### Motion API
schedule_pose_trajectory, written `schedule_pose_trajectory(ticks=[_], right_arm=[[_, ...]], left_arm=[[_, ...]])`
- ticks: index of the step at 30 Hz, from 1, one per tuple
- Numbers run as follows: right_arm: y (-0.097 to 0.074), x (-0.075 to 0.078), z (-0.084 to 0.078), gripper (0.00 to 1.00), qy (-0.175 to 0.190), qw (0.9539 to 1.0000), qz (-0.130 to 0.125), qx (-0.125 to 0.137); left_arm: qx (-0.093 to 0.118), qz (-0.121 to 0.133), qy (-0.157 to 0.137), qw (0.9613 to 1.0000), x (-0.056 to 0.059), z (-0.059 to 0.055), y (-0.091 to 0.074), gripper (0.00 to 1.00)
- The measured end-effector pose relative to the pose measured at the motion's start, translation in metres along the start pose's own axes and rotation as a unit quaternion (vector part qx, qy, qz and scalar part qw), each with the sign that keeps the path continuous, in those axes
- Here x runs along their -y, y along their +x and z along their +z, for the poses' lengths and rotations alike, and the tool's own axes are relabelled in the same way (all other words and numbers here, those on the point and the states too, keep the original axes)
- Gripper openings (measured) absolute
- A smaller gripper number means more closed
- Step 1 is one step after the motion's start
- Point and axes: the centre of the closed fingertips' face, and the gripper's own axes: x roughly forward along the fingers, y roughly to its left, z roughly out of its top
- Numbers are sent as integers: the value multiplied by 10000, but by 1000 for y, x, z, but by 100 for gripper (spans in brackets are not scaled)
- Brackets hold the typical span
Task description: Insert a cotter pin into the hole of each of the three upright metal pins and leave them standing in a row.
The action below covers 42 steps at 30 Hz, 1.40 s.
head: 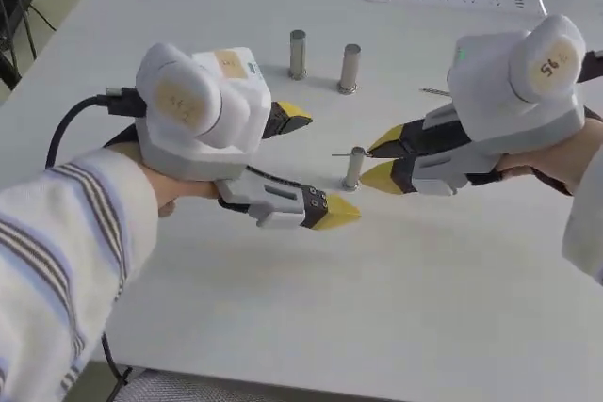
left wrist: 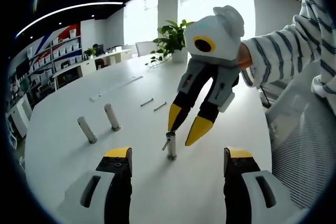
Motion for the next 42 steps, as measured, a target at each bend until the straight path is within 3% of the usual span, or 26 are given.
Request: schedule_pose_trajectory(ticks=[5,10,12,13,23,28,42], right_arm=[[5,4,-4,14,-31,9999,-60,-122],[9,-1,-4,13,-21,9999,-30,-149],[12,-3,-5,12,-1,9999,-32,-155],[13,-4,-6,12,1,9998,-45,-170],[23,-1,-7,11,106,9997,-163,-167],[29,1,-7,9,55,9996,-187,-212],[32,10,-4,4,155,9996,-202,-93]], left_arm=[[148,35,-138,9998,5,2,-7,81],[253,93,-245,9993,8,1,-12,87],[195,266,-263,9991,3,-2,-14,96],[62,512,-231,9984,-4,-6,-17,99],[-9,461,-449,9979,0,-15,-24,99],[107,656,-613,9959,-9,-15,-27,99],[137,757,-961,9924,-19,-22,-29,99]])
